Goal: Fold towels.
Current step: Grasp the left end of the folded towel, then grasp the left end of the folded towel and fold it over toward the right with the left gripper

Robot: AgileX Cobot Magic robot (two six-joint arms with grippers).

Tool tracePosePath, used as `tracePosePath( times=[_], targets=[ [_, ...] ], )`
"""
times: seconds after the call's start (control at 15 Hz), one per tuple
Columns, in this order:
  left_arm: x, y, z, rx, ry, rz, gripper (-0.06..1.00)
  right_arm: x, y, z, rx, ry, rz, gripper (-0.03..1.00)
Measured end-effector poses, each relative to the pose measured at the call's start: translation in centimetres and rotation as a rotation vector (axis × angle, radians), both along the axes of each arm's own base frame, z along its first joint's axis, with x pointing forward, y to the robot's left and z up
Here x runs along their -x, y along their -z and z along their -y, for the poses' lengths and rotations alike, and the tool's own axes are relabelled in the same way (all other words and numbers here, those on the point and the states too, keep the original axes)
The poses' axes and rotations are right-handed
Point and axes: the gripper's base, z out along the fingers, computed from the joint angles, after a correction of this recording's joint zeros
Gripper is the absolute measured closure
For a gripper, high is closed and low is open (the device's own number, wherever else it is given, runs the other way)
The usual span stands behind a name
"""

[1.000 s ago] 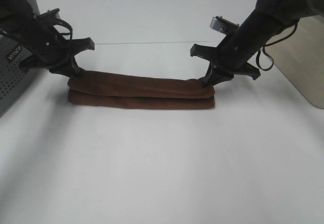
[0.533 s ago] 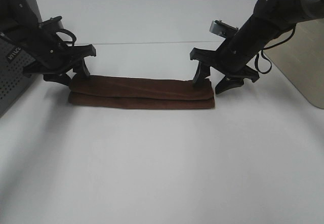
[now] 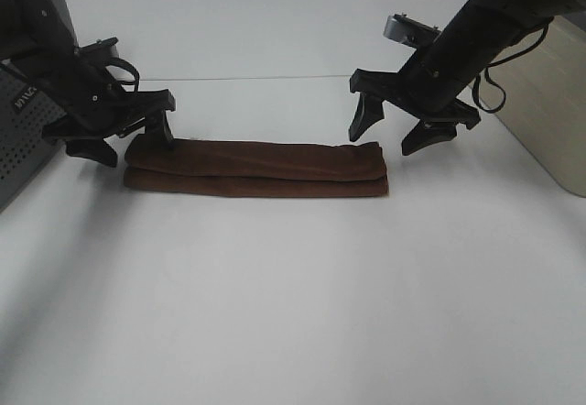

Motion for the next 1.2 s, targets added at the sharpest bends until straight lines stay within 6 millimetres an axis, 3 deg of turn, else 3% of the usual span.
tracePosePath(
  times=[0.27,0.4,0.47,0.53,0.6,0.67,0.8,0.87,1.0,1.2],
  targets=[
    [-0.3,1.2,0.9,0.026,0.03,-0.021,0.17,0.0,0.0,0.0,0.003,-0.002,-0.002,0.22],
    [-0.3,1.3,0.9,0.027,0.032,-0.022,0.24,0.1,0.0,0.0,0.003,-0.004,-0.008,0.22],
    [-0.3,1.6,0.9,0.025,0.032,-0.028,0.48,0.1,0.0,0.0,0.003,-0.005,-0.011,0.22],
    [-0.3,1.6,0.9,0.025,0.032,-0.028,0.48,0.1,0.0,0.0,0.003,-0.005,-0.011,0.22],
    [-0.3,1.7,0.9,0.026,0.033,-0.033,0.72,0.2,0.0,0.0,0.003,-0.009,-0.019,0.22],
    [-0.3,1.7,0.9,0.027,0.033,-0.037,0.84,0.2,0.0,0.0,0.003,-0.011,-0.024,0.22],
    [-0.1,1.4,0.8,0.013,0.053,-0.046,0.86,0.3,0.0,0.0,0.003,-0.011,-0.026,0.22],
    [0.1,0.8,0.6,-0.018,0.081,-0.048,0.86,0.3,0.1,0.0,0.003,-0.014,-0.033,0.22],
    [0.5,-3.4,-0.6,-0.165,0.121,-0.001,0.86,0.7,0.1,0.0,0.003,-0.03,-0.073,0.22],
    [1.0,-8.4,-1.2,-0.201,0.08,0.061,0.86,1.3,-0.3,0.0,0.001,-0.052,-0.118,0.22]
  ],
)
